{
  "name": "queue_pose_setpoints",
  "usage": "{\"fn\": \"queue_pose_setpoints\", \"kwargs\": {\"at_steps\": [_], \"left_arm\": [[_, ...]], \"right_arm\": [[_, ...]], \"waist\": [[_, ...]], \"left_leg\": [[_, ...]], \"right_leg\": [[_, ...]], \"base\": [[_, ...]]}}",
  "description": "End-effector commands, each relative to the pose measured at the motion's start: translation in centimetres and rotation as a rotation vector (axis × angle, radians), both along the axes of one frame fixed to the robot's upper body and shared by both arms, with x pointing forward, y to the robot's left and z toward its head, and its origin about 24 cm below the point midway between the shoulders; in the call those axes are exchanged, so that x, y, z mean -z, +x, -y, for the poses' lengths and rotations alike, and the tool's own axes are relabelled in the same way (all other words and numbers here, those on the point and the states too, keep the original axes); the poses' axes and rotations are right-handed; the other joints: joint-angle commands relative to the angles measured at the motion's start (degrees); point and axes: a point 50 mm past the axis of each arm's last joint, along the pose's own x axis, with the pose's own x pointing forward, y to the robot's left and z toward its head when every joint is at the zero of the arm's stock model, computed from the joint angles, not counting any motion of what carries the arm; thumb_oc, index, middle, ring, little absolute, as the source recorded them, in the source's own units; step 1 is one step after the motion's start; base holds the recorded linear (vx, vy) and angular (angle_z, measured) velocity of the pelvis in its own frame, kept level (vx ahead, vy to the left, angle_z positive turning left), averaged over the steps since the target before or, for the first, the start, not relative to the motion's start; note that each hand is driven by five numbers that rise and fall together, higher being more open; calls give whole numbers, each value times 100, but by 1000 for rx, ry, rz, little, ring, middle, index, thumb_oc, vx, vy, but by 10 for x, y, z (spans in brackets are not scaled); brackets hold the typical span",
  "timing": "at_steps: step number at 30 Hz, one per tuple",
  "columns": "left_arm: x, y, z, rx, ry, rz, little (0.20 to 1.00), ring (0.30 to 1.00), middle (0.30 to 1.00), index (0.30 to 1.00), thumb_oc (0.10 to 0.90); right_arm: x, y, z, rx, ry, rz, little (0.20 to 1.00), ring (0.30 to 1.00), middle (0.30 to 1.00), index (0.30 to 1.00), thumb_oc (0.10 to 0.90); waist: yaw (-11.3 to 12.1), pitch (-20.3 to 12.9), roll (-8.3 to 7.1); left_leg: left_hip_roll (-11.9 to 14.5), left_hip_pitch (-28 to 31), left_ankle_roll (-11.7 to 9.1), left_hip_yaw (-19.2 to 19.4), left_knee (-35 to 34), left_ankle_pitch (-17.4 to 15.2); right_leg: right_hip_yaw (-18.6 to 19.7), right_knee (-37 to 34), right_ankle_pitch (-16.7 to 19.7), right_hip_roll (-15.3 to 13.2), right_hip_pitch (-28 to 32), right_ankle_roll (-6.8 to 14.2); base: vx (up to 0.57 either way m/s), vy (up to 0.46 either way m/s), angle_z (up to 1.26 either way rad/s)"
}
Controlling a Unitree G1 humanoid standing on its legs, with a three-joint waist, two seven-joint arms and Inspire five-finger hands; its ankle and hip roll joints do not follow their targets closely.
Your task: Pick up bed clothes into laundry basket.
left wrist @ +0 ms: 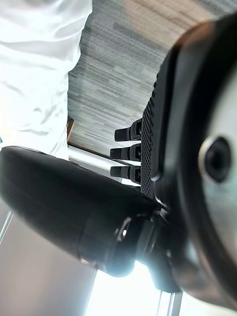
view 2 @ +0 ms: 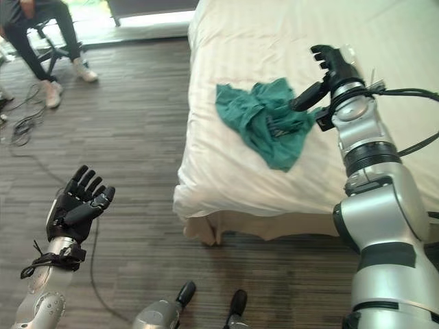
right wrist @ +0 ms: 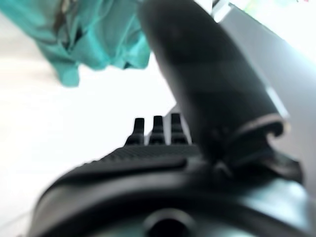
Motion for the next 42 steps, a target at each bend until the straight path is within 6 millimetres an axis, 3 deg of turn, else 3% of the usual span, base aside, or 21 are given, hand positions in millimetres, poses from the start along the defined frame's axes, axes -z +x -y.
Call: {"fn": "queue_pose_setpoints", "kwargs": {"at_steps": [1,8,15,19,23,27,31,32,33,42], "left_arm": [[-67,13,6,97,70,327,900,900,900,900,800],[-69,11,10,109,60,335,900,900,900,900,800],[-70,14,19,114,34,344,900,900,900,900,800],[-71,18,28,128,19,356,900,900,900,900,800],[-72,19,30,127,11,364,900,900,900,900,800],[-69,20,32,112,-33,363,900,900,900,900,800],[-68,21,30,79,-43,367,900,900,900,900,800],[-67,20,29,73,-48,367,900,900,900,900,800],[-66,20,28,61,-53,363,900,900,900,900,800],[-68,22,18,13,-56,372,900,900,900,900,800]], "right_arm": [[-89,-11,-18,0,-190,237,900,900,900,900,800],[-104,-17,-15,17,-192,281,900,900,900,900,800],[-93,-7,-29,0,-216,241,900,900,900,900,800],[-79,5,-49,-44,-231,204,900,900,900,900,800],[-74,7,-52,-53,-246,184,900,900,900,900,800],[-69,10,-54,-36,-276,159,900,900,900,900,800],[-66,16,-75,-89,-317,150,900,900,900,900,800],[-67,18,-83,-115,-334,148,340,340,340,340,427],[-68,18,-90,-134,-349,155,300,300,300,300,400],[-73,17,-139,-313,-497,203,300,300,300,300,400]], "waist": [[-87,-398,-373],[0,-294,-211],[34,-19,0],[79,139,126],[111,178,191],[187,262,354],[307,293,462],[315,291,471],[310,287,472],[163,254,389]], "left_leg": [[88,-319,-282,312,27,122],[97,-564,-349,234,11,237],[54,-952,-402,106,-8,410],[30,-1138,-381,49,-8,470],[6,-1207,-375,13,-8,502],[-55,-1300,-349,-69,-8,554],[-91,-1337,-317,-87,-8,571],[-101,-1330,-312,-95,-8,572],[-109,-1316,-306,-107,-8,567],[-117,-1201,-285,-25,-8,493]], "right_leg": [[304,129,-869,-245,524,381],[216,118,-896,-195,373,376],[193,225,-893,-176,-51,346],[247,401,-932,-176,-311,321],[272,491,-959,-196,-412,316],[278,659,-994,-287,-576,315],[340,685,-992,-320,-600,328],[342,667,-996,-324,-576,330],[347,654,-997,-333,-552,335],[405,526,-968,-365,-371,358]], "base": [[-9,-48,20],[-11,-33,10],[-55,-11,4],[-51,9,4],[-19,12,3],[-28,40,8],[-2,33,-2],[2,21,-6],[0,0,0],[8,34,-3]]}}
